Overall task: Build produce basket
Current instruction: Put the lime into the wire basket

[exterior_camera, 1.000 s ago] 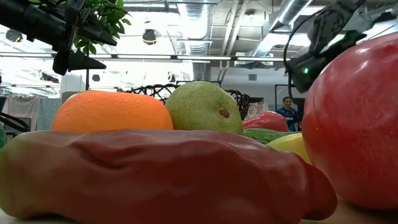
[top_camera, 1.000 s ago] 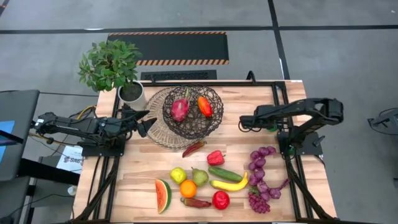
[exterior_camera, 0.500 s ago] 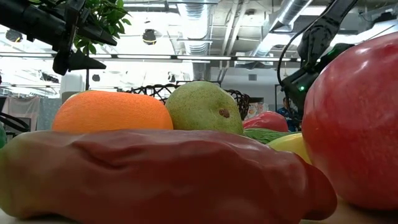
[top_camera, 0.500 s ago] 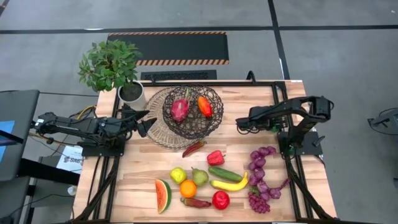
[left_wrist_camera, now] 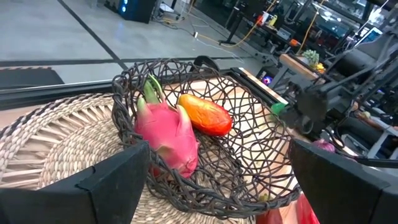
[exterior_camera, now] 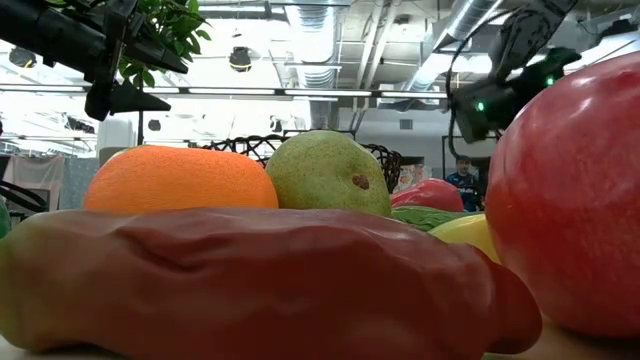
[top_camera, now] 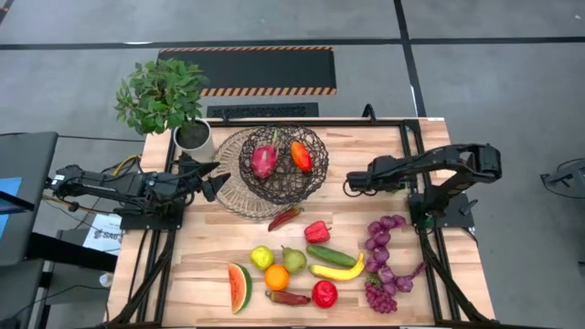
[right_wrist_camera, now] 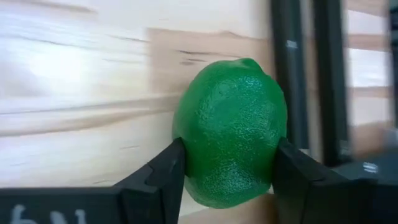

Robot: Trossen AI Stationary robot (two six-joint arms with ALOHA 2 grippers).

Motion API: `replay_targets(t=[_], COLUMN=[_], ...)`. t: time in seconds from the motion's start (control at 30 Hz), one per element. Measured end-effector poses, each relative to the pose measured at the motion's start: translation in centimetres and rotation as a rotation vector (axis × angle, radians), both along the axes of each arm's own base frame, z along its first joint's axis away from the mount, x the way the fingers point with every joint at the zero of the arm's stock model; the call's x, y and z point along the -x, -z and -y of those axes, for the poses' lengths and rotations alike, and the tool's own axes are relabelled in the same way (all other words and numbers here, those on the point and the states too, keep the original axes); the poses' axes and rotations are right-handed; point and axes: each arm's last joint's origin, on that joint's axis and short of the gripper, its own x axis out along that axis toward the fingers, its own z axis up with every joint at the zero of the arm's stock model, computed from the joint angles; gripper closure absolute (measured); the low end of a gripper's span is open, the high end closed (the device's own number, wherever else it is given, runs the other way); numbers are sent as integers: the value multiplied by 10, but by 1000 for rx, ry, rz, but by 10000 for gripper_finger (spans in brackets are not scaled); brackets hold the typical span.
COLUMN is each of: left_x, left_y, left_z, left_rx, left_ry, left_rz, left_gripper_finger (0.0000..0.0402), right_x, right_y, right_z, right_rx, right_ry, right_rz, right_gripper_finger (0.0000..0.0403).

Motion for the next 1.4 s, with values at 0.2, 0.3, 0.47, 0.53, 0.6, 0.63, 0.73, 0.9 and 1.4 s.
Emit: replay_targets(t=[0.2,0.3,0.47,0.53,0.6,0.63,0.73,0.9,1.4], left_x=[0,0,0,0,0,0,0,0,0], left_y=[0,0,0,0,0,0,0,0,-1], left_z=[0,0,0,0,0,0,0,0,-1], left_rx=[12,13,20,20,20,20,20,20,13], left_ry=[-5,-5,-8,-8,-8,-9,-9,-10,-34], left_rz=[10,11,16,16,16,17,17,17,19], left_gripper_finger=[34,34,34,34,34,34,34,34,34], right_x=[-4,-7,-11,-11,-11,-11,-12,-26,-102], right_y=[-17,-28,-49,-58,-68,-73,-87,-112,-97], right_z=[-10,-14,-19,-20,-22,-23,-26,-31,-1], right_rx=[56,78,139,168,186,198,234,317,376], right_ry=[-65,-128,-227,-266,-308,-331,-393,-539,-691], right_rz=[187,295,487,558,629,667,787,1014,1060], right_gripper_finger=[213,208,203,204,205,205,200,197,196])
